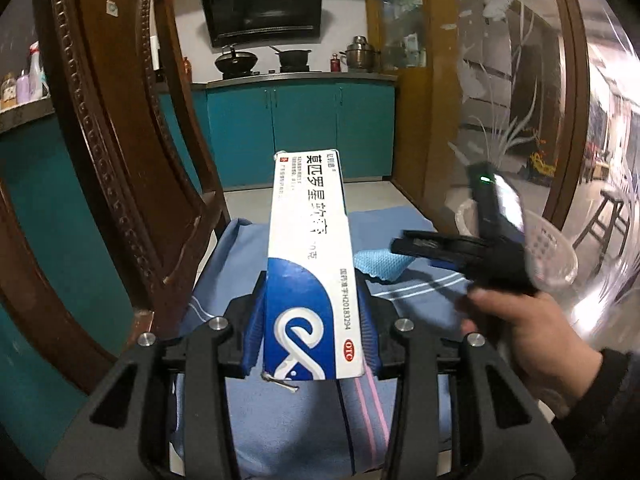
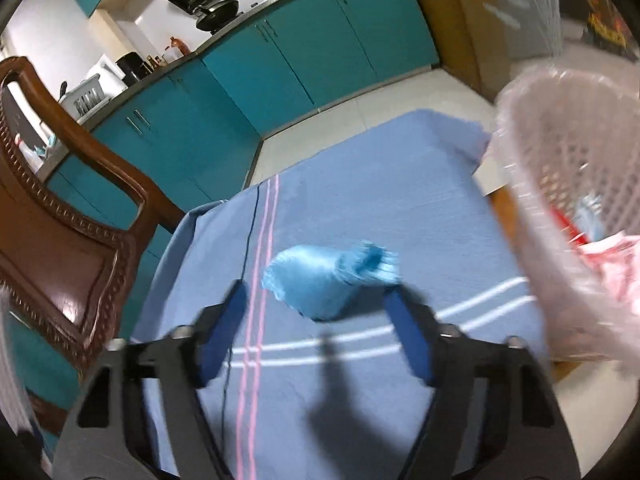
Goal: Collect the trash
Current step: 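Grasp the blue mesh piece with the right gripper while the left gripper holds the box, then carry the blue mesh over the basket and open the right gripper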
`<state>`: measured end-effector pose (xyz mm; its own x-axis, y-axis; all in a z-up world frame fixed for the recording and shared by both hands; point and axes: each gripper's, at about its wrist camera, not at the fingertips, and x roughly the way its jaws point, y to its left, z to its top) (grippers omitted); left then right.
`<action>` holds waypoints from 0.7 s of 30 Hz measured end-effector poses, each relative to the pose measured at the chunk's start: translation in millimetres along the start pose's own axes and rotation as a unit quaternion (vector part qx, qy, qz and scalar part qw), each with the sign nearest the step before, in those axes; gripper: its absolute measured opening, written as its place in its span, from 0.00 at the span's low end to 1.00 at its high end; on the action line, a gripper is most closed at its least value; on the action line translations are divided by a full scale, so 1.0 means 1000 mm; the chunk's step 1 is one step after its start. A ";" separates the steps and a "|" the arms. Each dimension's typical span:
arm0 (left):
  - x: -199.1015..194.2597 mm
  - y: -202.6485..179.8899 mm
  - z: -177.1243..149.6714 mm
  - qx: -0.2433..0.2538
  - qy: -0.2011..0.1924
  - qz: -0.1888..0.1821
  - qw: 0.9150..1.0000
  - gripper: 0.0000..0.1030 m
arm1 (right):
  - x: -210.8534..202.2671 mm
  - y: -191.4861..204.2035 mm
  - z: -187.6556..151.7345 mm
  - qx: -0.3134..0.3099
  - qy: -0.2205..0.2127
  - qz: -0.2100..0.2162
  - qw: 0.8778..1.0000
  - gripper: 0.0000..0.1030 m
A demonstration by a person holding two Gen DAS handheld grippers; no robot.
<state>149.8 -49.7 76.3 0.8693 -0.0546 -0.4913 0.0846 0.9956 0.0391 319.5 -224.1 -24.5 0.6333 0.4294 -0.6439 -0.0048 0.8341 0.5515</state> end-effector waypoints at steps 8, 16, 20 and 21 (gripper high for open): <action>0.015 0.021 -0.010 -0.014 0.034 -0.008 0.999 0.40 | -0.046 0.032 -0.004 -0.071 -0.044 0.003 0.996 0.08; 0.025 0.023 -0.006 -0.025 0.047 -0.006 0.999 0.40 | -0.160 0.053 -0.040 -0.174 -0.093 0.005 0.980 0.08; 0.027 0.019 -0.006 -0.022 0.049 -0.007 0.999 0.40 | -0.171 0.054 -0.062 -0.200 -0.082 -0.002 0.976 0.08; 0.028 0.018 -0.007 -0.021 0.050 -0.007 0.999 0.40 | -0.168 0.056 -0.065 -0.205 -0.079 -0.006 0.976 0.08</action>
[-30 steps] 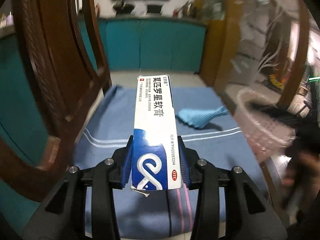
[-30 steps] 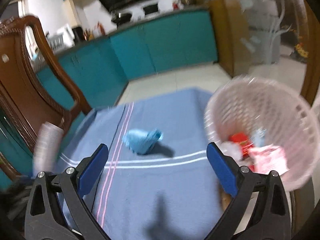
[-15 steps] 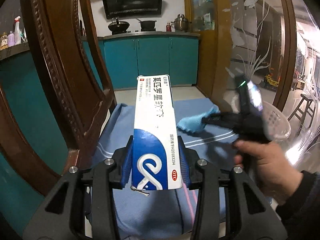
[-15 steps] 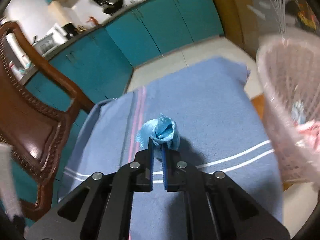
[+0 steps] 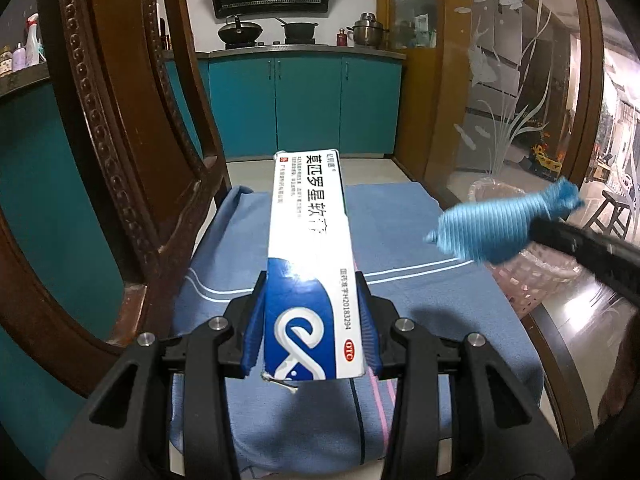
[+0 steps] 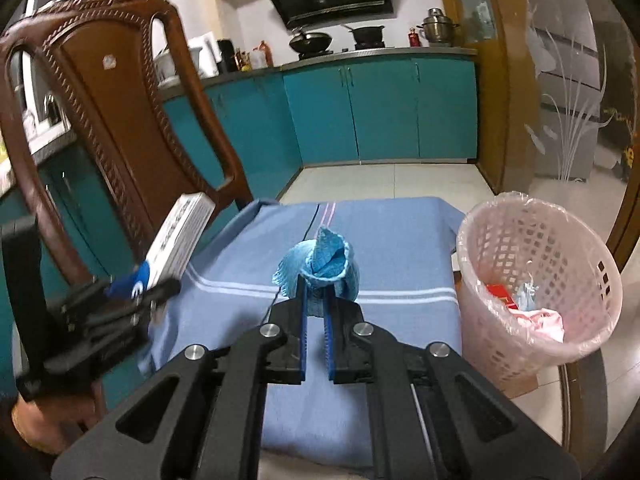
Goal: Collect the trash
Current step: 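Carry the blue mesh over the basket and open the right gripper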
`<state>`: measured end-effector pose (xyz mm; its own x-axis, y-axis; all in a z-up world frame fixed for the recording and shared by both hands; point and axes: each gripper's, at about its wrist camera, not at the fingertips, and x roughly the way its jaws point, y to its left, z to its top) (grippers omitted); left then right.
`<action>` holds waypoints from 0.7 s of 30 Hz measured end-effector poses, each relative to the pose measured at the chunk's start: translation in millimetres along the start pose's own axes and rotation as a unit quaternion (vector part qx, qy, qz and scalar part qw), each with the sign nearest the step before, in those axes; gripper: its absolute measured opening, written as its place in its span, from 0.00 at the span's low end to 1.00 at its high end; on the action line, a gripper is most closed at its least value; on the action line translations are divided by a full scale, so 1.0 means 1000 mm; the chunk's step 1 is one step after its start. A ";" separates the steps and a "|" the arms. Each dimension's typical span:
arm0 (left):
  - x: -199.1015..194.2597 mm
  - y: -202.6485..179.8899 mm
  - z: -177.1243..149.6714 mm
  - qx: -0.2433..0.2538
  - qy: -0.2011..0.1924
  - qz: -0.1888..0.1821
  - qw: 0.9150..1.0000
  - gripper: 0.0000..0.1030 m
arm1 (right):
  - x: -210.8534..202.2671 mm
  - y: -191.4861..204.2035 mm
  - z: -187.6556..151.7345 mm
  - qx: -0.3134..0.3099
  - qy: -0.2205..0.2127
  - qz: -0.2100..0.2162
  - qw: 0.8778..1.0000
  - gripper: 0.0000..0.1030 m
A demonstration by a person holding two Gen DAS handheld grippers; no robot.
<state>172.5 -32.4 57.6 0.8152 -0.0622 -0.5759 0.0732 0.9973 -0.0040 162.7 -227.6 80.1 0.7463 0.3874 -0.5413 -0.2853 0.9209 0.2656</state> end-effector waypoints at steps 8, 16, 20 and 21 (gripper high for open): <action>0.008 0.001 -0.001 -0.006 0.011 0.002 1.000 0.40 | 0.017 0.007 -0.007 -0.018 0.028 -0.001 0.999 0.08; 0.010 0.002 -0.002 -0.007 0.016 0.000 1.000 0.40 | 0.019 0.008 -0.007 -0.018 0.029 0.000 0.999 0.08; 0.009 0.002 -0.002 -0.006 0.016 0.000 1.000 0.40 | 0.021 0.012 -0.007 -0.020 0.030 0.002 0.999 0.08; 0.008 0.002 -0.001 -0.006 0.015 0.000 1.000 0.40 | 0.021 0.012 -0.007 -0.021 0.030 0.003 0.999 0.08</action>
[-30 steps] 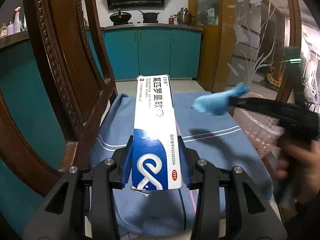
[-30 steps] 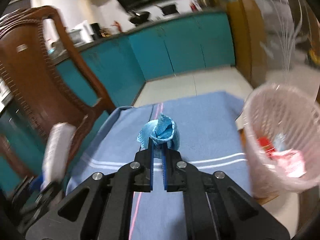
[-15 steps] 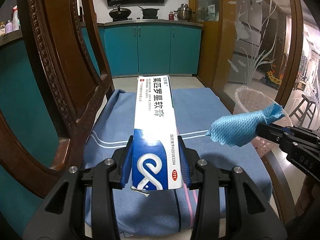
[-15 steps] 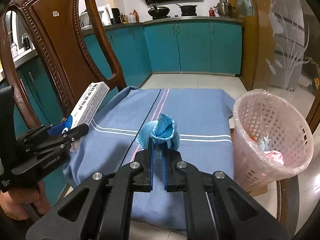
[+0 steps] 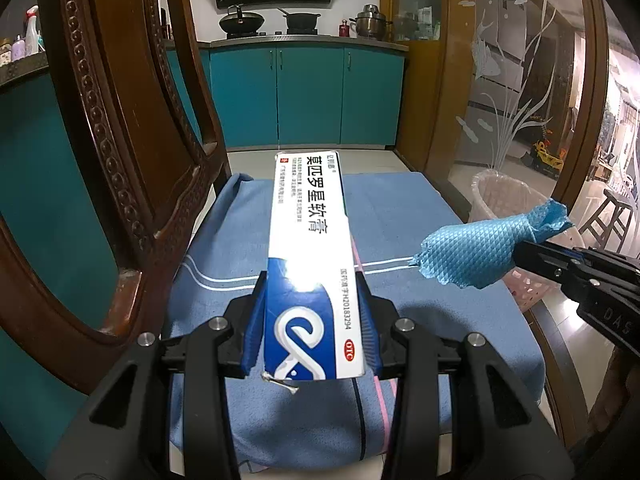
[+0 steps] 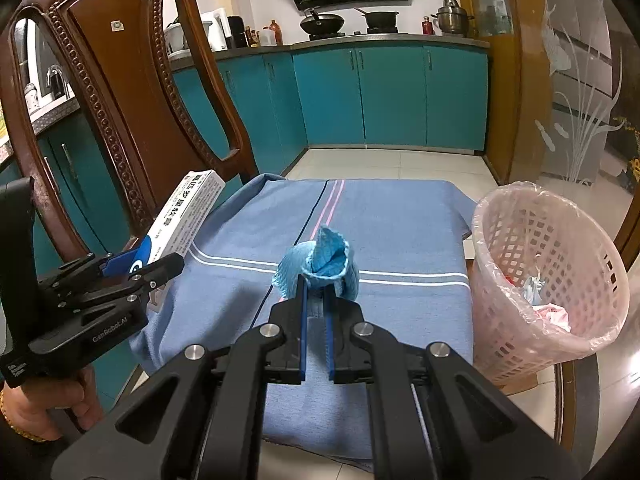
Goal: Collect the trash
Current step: 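Carry the blue mesh over the basket and open the right gripper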
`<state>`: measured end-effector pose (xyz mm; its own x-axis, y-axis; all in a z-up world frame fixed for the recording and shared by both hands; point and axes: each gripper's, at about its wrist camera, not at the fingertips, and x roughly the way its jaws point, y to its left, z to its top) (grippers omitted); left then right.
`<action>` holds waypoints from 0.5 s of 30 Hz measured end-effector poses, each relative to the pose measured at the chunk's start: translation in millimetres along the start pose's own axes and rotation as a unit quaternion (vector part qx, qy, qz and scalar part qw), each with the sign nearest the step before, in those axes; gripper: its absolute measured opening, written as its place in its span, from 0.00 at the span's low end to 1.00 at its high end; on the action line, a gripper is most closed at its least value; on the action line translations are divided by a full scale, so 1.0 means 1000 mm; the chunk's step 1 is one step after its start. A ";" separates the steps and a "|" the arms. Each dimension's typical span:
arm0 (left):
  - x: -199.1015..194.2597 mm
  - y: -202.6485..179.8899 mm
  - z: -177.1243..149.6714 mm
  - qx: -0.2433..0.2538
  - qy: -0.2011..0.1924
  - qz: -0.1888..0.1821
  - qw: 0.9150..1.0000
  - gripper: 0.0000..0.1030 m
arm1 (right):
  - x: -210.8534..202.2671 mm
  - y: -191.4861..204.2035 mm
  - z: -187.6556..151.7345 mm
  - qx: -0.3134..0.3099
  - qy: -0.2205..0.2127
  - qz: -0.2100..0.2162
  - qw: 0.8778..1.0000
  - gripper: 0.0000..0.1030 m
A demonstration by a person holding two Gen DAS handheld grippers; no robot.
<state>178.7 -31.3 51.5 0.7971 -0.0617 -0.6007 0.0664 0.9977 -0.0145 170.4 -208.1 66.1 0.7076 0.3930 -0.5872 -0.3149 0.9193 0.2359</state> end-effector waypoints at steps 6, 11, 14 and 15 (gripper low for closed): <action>-0.001 0.000 -0.001 -0.002 0.000 0.001 1.000 0.40 | -0.001 -0.002 -0.001 0.001 0.000 0.001 1.000 0.08; -0.001 0.000 -0.001 -0.001 0.001 0.000 1.000 0.40 | -0.001 -0.003 -0.001 0.001 0.001 0.002 1.000 0.08; 0.000 0.000 -0.001 0.000 0.002 0.000 1.000 0.40 | 0.000 -0.003 -0.001 0.000 0.002 0.002 1.000 0.08; 0.000 0.000 -0.001 0.000 0.002 0.000 1.000 0.40 | 0.000 -0.003 -0.001 0.001 0.003 0.002 1.000 0.08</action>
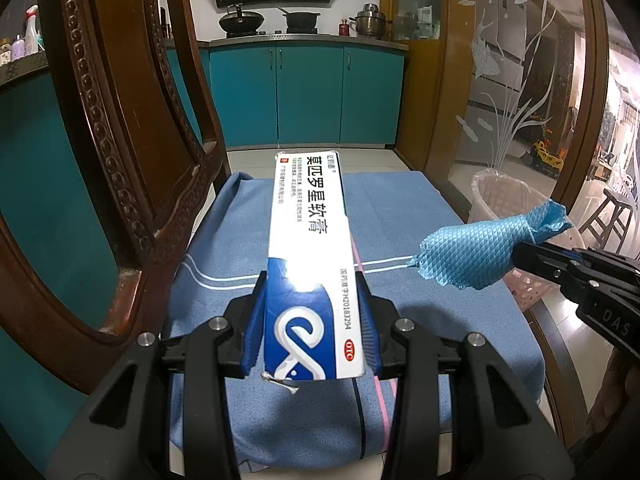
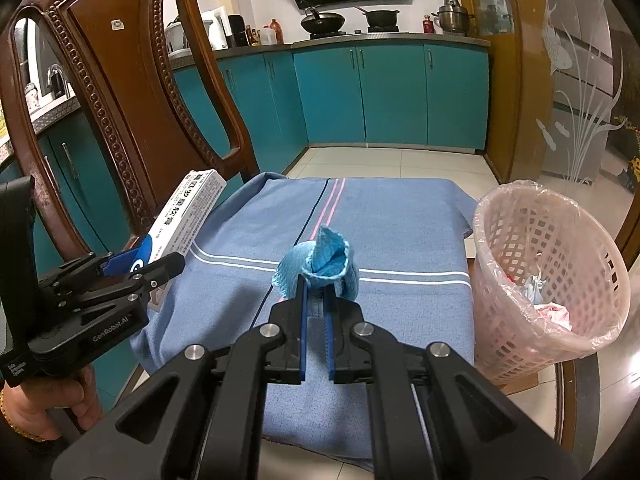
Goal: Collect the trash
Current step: 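Carry the blue mesh over the basket and open the right gripper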
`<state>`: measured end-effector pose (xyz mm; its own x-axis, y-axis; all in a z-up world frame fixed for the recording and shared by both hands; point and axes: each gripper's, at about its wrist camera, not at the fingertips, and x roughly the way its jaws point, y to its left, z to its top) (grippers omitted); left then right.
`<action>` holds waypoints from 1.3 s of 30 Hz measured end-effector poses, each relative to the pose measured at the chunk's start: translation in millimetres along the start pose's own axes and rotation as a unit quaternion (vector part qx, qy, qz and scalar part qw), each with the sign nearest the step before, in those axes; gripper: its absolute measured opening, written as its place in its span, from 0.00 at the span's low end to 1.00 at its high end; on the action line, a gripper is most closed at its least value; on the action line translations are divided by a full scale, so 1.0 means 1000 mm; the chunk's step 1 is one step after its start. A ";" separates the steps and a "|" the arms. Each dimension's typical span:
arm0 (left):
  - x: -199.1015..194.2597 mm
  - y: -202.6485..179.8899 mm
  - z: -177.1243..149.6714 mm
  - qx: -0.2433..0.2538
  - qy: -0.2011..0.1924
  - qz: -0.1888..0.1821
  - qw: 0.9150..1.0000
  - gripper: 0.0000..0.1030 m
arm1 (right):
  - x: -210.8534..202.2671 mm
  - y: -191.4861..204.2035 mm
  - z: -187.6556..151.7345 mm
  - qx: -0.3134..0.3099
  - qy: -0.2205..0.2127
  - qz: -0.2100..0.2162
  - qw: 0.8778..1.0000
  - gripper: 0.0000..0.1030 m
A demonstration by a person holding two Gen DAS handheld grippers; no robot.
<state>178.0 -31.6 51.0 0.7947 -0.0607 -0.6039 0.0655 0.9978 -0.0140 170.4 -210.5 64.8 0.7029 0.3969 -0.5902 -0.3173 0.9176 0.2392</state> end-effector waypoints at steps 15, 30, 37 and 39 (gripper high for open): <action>0.002 -0.001 -0.003 0.002 0.008 -0.005 1.000 0.40 | -0.042 -0.118 0.027 0.110 -0.107 -0.137 0.979 0.08; 0.010 -0.017 -0.008 0.022 0.016 -0.007 1.000 0.40 | -0.046 -0.155 0.023 0.185 -0.126 -0.153 0.963 0.82; 0.012 -0.063 -0.002 0.073 0.013 -0.049 0.996 0.40 | -0.118 -0.160 0.012 0.226 -0.264 -0.180 0.920 0.97; 0.017 -0.097 0.009 0.097 0.020 -0.084 0.992 0.40 | -0.123 -0.170 0.006 0.245 -0.272 -0.186 0.912 0.97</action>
<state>190.8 -129.8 48.8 0.7386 -0.2210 -0.6369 0.3133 0.9490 0.0340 142.3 -415.4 101.2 0.9581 -0.1157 -0.2621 0.2364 0.8362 0.4949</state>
